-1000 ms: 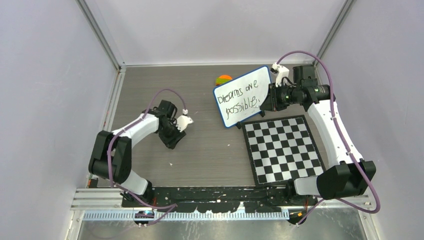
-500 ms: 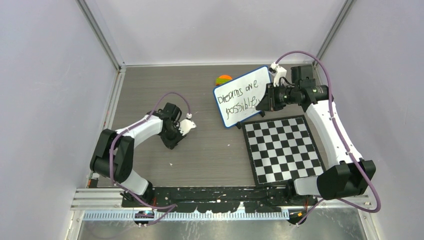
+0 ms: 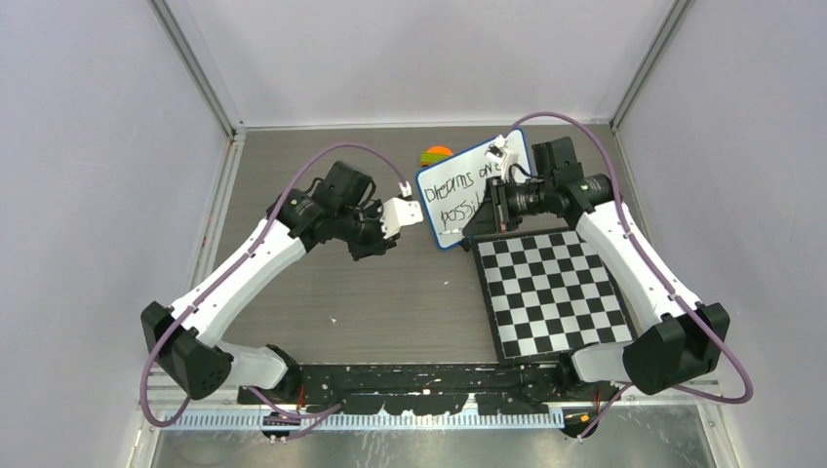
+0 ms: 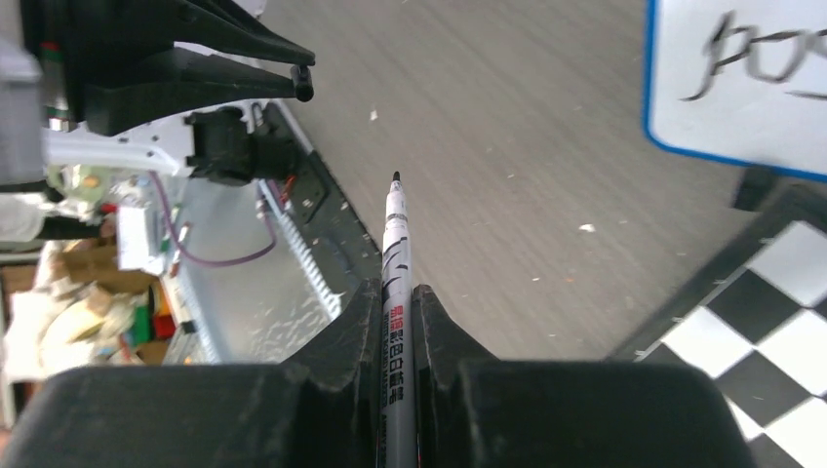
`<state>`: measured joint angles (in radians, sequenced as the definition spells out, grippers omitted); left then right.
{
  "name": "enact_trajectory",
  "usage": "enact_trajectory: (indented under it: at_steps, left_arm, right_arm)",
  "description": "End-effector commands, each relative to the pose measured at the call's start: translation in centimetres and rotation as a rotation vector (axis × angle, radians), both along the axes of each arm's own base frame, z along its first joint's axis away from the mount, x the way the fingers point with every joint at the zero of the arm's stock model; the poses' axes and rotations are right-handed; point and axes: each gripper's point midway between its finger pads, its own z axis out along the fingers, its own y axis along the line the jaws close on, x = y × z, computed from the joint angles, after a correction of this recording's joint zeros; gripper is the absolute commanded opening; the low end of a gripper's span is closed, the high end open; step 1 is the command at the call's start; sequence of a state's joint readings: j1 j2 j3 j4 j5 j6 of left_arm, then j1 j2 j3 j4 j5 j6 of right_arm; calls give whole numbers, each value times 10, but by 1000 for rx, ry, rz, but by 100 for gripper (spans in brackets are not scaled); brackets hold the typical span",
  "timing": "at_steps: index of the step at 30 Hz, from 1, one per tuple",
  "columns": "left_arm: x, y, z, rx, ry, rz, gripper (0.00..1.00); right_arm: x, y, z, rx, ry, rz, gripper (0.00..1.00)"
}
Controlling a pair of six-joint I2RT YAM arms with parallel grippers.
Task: Write a sentence on the whiteboard
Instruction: Close the whiteboard marker.
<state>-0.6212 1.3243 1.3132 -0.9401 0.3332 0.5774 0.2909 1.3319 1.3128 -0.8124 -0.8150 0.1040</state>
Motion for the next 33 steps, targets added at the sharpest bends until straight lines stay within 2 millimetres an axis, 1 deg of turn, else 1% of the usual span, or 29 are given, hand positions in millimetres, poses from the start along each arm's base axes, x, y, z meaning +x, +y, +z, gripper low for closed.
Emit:
enact_trajectory:
  at_steps: [1,6,10,17,23,27,33]
  left_arm:
    - [-18,-7,25,28,-3,-76,0]
    - [-30,-29,36,12,17,-161,0]
    - [-31,-38,40,18,2,-200,0]
    - [-36,-43,40,17,-1,-226,0]
    - [-44,-48,44,0,-2,-264,0]
    - [-46,-52,48,-20,2,-266,0]
    - [-46,-53,50,-23,-5,-270,0]
  right_arm:
    - [-24,22,26,143,20,83,0]
    - [-35,36,34,194,61,123,0]
    - [-43,42,36,203,67,152,0]
    - [-53,41,33,186,55,171,0]
    - [-58,46,31,174,57,198,0]
    - [-62,46,29,162,54,207,0]
    - [-62,44,20,131,49,204,0]
